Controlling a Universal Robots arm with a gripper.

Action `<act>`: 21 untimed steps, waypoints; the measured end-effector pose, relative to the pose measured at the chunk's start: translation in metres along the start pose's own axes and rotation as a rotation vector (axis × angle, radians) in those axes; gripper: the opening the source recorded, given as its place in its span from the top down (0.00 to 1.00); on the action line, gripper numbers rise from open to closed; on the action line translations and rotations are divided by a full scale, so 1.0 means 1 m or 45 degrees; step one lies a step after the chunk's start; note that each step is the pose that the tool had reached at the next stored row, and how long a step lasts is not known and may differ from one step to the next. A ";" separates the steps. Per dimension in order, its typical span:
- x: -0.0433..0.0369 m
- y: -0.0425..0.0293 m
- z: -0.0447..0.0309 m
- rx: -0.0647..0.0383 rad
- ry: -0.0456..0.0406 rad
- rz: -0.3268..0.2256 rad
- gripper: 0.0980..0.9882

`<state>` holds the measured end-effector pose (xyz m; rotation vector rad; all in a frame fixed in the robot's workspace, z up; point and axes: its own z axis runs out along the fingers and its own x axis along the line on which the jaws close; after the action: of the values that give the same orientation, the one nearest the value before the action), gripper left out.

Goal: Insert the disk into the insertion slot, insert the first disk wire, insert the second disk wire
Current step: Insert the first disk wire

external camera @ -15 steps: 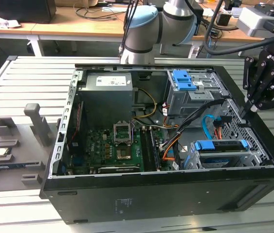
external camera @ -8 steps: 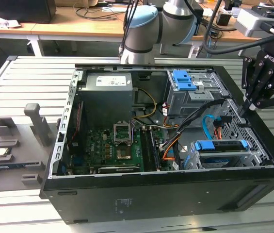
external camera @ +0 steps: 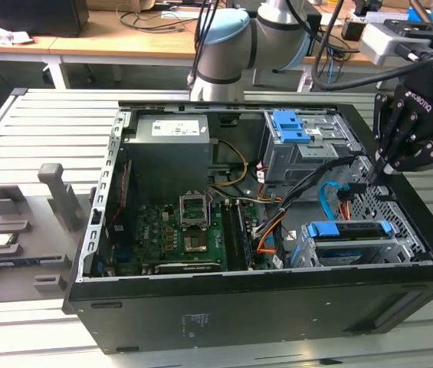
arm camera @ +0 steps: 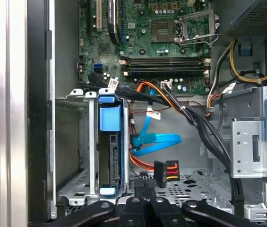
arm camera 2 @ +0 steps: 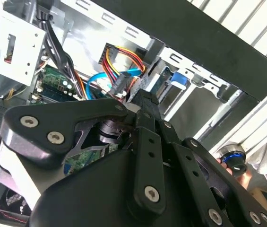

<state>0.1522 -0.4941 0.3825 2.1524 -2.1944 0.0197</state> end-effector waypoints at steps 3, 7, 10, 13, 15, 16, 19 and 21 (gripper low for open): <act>-0.0079 0.0002 0.0007 0.000 0.000 0.000 0.99; -0.0108 0.0002 0.0024 0.000 0.000 0.000 0.99; -0.0108 0.0002 0.0024 0.000 0.000 0.000 0.99; -0.0108 0.0002 0.0024 0.000 0.000 0.000 0.98; -0.0108 0.0002 0.0024 0.000 0.000 0.000 0.92; -0.0108 0.0002 0.0025 0.000 0.000 0.000 0.85; -0.0108 0.0002 0.0025 0.000 0.000 0.000 0.77; -0.0118 0.0002 0.0026 0.000 0.000 0.000 0.77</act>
<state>0.1521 -0.4824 0.3793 2.1526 -2.1944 0.0195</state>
